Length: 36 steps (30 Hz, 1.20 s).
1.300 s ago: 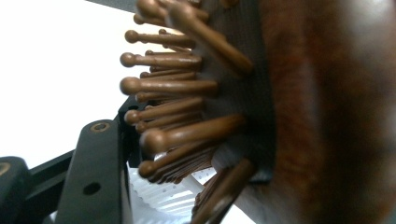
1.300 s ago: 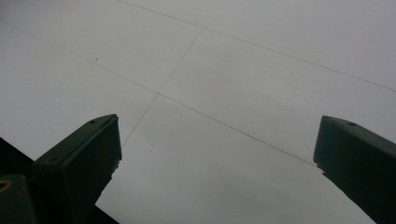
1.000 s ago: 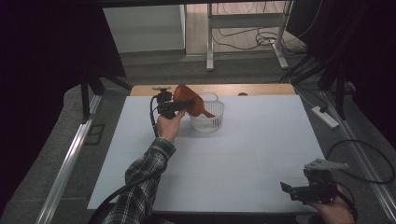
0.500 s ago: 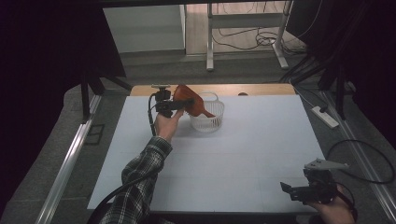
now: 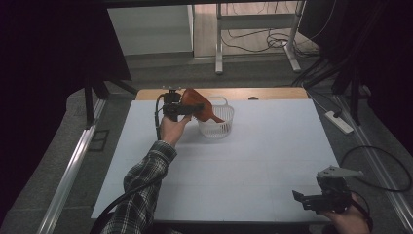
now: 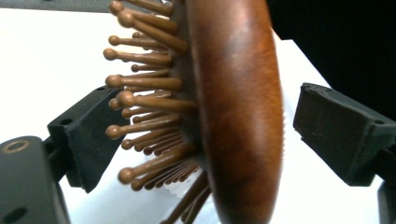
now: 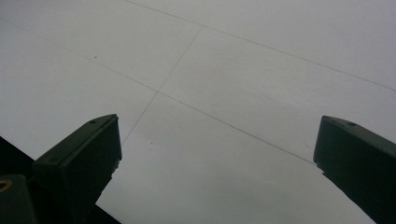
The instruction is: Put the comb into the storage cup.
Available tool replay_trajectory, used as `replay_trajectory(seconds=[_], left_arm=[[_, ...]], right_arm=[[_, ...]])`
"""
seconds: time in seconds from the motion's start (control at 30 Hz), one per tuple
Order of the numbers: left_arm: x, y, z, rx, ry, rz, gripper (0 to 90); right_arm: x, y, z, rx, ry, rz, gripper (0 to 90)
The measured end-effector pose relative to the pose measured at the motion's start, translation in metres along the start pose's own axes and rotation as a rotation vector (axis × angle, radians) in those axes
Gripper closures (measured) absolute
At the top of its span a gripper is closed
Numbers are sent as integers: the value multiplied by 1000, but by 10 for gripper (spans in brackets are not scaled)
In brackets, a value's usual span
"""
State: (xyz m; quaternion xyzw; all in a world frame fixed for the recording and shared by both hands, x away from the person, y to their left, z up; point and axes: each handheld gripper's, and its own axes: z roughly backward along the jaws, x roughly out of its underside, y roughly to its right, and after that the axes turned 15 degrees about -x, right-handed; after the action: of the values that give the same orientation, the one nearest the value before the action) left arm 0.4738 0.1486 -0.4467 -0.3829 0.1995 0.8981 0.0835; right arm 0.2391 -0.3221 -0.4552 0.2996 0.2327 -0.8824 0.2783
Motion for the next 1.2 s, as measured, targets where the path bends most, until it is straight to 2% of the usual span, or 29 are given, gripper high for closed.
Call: replay_trajectory(seconds=[0.37,0.4,0.53,0.67,0.9,1.2], left_arm=[[-3,0,5,-34,-17,-75,47],[-3,0,7,-45,-18,-93,43],[-2,-1,9,-51,-10,-112,31],[-3,0,12,-74,5,-152,21],[-4,4,19,-126,20,-253,19],[-1,3,25,-126,37,-275,13]], right_arm=[[0,0,0,1,-2,2,9],[0,-1,0,4,-1,5,11],[0,-2,-1,16,-6,18,9],[0,-2,-1,17,-7,20,4],[0,-2,0,13,-4,21,0],[0,-4,0,19,1,36,0]])
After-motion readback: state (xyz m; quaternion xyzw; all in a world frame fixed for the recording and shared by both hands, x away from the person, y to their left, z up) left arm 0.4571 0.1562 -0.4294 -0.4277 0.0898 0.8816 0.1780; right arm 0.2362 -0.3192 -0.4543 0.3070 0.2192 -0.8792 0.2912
